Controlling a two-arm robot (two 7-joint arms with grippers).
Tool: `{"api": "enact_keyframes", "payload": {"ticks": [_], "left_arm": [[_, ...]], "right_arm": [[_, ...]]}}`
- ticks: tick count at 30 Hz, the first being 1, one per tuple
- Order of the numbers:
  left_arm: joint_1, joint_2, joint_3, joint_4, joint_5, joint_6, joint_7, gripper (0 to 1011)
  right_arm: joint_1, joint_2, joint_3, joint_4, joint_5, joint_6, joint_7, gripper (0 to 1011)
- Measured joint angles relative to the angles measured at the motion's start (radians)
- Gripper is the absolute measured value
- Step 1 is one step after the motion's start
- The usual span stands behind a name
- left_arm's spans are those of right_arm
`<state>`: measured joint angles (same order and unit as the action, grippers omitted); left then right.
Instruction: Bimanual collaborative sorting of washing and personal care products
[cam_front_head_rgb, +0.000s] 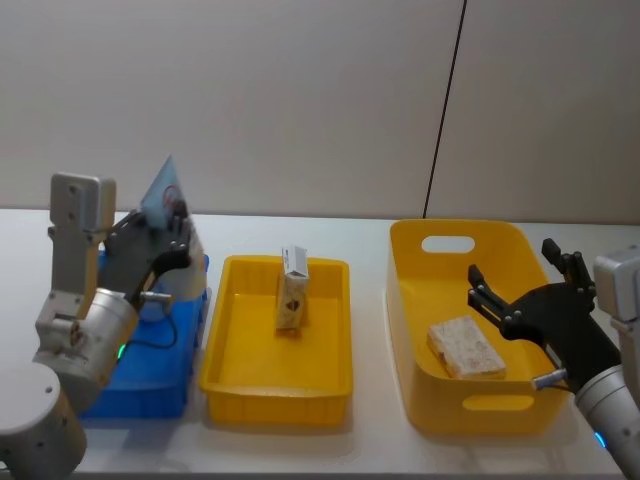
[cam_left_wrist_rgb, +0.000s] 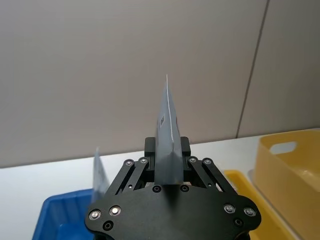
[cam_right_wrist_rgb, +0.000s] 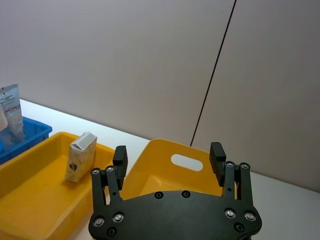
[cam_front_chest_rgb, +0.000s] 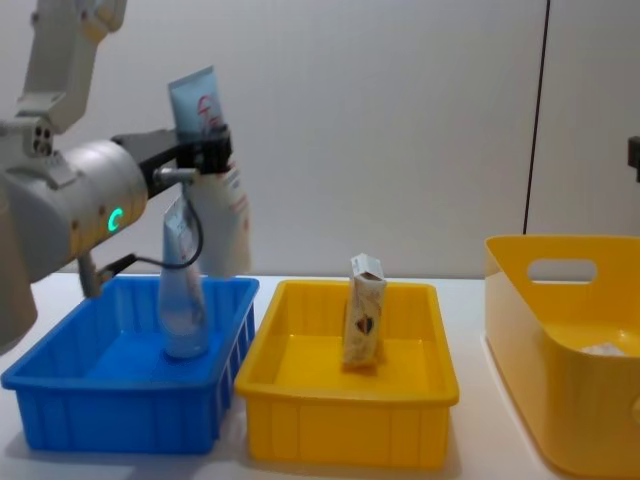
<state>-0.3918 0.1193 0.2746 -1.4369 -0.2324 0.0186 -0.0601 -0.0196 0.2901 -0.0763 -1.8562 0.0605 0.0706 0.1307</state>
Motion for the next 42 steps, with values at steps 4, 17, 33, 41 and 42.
{"api": "enact_keyframes", "payload": {"ticks": [4, 17, 33, 41, 42], "left_arm": [[-0.008, -0.001, 0.008, -0.011, -0.016, -0.006, -0.041, 242], [-0.033, -0.011, 0.044, -0.037, -0.069, -0.033, -0.166, 241], [-0.046, -0.014, 0.096, -0.068, -0.111, -0.058, -0.26, 242], [-0.048, -0.013, 0.112, -0.079, -0.121, -0.063, -0.282, 242], [-0.048, -0.013, 0.114, -0.079, -0.121, -0.063, -0.283, 241]], "right_arm": [[0.003, 0.002, -0.001, 0.003, 0.003, 0.0, 0.012, 1002], [0.04, 0.033, -0.027, 0.031, 0.045, 0.006, 0.113, 1002], [0.128, 0.063, -0.089, 0.086, 0.101, 0.024, 0.24, 1002], [0.188, 0.072, -0.125, 0.124, 0.12, 0.029, 0.294, 1002], [0.193, 0.072, -0.128, 0.128, 0.121, 0.029, 0.296, 1002]]}}
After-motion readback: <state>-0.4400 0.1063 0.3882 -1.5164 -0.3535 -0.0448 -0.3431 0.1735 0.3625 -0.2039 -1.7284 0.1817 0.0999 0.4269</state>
